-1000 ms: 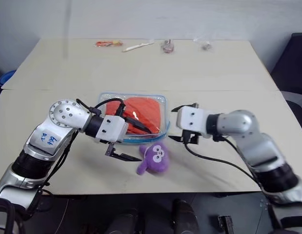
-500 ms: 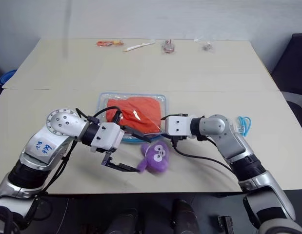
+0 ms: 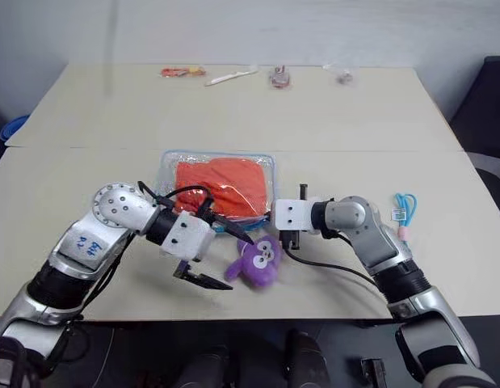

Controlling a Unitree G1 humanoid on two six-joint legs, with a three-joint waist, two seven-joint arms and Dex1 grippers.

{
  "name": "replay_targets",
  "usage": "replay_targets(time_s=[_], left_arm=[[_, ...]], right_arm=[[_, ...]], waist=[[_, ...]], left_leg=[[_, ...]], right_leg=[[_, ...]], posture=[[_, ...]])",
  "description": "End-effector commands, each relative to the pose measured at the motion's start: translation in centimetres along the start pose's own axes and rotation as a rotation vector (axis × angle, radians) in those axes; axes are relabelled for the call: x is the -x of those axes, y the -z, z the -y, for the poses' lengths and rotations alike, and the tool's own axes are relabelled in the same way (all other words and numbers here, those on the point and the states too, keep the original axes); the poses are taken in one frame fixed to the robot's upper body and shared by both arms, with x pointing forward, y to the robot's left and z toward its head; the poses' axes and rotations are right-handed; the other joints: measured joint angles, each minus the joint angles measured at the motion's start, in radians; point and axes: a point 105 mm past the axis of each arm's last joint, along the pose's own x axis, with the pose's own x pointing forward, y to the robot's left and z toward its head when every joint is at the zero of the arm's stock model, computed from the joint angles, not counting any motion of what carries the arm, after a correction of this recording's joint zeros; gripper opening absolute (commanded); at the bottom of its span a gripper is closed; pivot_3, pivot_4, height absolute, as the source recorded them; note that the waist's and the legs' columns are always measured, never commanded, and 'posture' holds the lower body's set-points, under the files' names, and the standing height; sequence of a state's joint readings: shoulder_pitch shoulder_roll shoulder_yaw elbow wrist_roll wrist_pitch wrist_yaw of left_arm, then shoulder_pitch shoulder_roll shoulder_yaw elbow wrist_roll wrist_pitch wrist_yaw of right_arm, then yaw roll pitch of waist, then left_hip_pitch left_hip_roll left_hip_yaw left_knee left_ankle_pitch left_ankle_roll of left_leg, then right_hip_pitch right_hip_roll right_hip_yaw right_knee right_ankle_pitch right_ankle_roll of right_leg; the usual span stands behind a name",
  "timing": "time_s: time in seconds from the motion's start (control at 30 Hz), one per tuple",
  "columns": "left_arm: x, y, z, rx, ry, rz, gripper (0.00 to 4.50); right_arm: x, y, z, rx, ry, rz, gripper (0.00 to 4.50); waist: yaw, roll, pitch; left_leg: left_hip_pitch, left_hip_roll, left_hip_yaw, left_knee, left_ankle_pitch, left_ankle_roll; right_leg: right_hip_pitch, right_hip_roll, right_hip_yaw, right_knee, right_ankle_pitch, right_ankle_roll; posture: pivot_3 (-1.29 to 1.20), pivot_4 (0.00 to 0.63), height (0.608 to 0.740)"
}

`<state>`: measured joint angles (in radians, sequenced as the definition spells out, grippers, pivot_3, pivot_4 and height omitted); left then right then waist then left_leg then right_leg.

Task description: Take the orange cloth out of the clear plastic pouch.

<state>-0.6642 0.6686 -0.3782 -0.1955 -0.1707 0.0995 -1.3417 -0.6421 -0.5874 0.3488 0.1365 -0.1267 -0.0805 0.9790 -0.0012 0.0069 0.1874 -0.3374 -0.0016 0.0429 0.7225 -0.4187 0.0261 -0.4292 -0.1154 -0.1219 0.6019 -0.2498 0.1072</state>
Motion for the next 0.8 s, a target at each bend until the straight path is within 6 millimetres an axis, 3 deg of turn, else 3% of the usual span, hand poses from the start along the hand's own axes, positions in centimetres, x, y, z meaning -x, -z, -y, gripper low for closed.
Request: replay_targets(time_s=[0.03,0.3,0.53,0.63,0.73,0.77,0.8], left_arm=[[-0.7,-0.3,-0.8,-0.083,0.001,-0.012,4.5],[-2.3,-0.3,-1.0,-0.284,0.024,-0.03,4.5],[-3.5,1.1,0.0,-0.312,0.057,-0.069,4.5],[-3.7,1.8,0.1,-0.309,0.06,-0.092,3.88],[-3.5,2.5,-0.1,-0.304,0.044,-0.121,2.91],[-3.3,2.6,-0.1,-0.301,0.039,-0.127,2.91],[-3.2,2.8,0.0,-0.299,0.038,-0.132,2.48]], right_arm=[[0.5,-0.4,0.5,0.01,0.02,0.005,0.04],[0.7,-0.2,0.6,-0.009,0.031,-0.007,0.04],[0.8,-0.3,0.8,-0.024,0.04,-0.005,0.04],[1.0,-0.2,0.7,-0.023,0.04,-0.008,0.0],[1.1,-0.1,0.6,-0.024,0.042,-0.009,0.0],[1.2,-0.1,0.6,-0.024,0.042,-0.01,0.0],[1.2,0.0,0.5,-0.024,0.042,-0.012,0.0]], waist=[[0.0,0.0,0.0],[0.0,0.0,0.0],[0.001,0.0,0.0],[0.001,0.0,0.0],[0.001,0.0,0.0],[0.001,0.0,0.0],[0.001,0.0,0.0]], left_leg=[[0.0,0.0,0.0,0.0,0.0,0.0],[0.0,0.001,0.0,0.0,0.0,0.0],[0.0,0.001,-0.001,0.0,0.0,0.0],[0.0,0.0,-0.001,0.0,0.0,0.0],[0.0,0.001,-0.001,0.0,0.0,0.0],[0.0,0.001,-0.001,0.0,0.0,0.0],[0.0,0.0,-0.001,0.0,0.0,0.0]], right_leg=[[0.0,0.0,0.0,0.0,0.0,0.0],[0.0,0.0,-0.001,0.0,0.0,0.0],[0.0,0.0,-0.001,0.0,0.0,0.0],[0.0,0.0,-0.001,0.0,0.0,0.0],[0.0,0.0,-0.001,0.0,0.0,0.0],[0.0,0.0,-0.001,0.0,0.0,0.0],[0.0,0.0,-0.001,0.0,0.0,0.0]], posture=[[0.0,0.15,0.74],[0.0,0.15,0.74],[0.0,0.15,0.74],[0.0,0.15,0.74],[0.0,0.15,0.74],[0.0,0.15,0.74],[0.0,0.15,0.74]])
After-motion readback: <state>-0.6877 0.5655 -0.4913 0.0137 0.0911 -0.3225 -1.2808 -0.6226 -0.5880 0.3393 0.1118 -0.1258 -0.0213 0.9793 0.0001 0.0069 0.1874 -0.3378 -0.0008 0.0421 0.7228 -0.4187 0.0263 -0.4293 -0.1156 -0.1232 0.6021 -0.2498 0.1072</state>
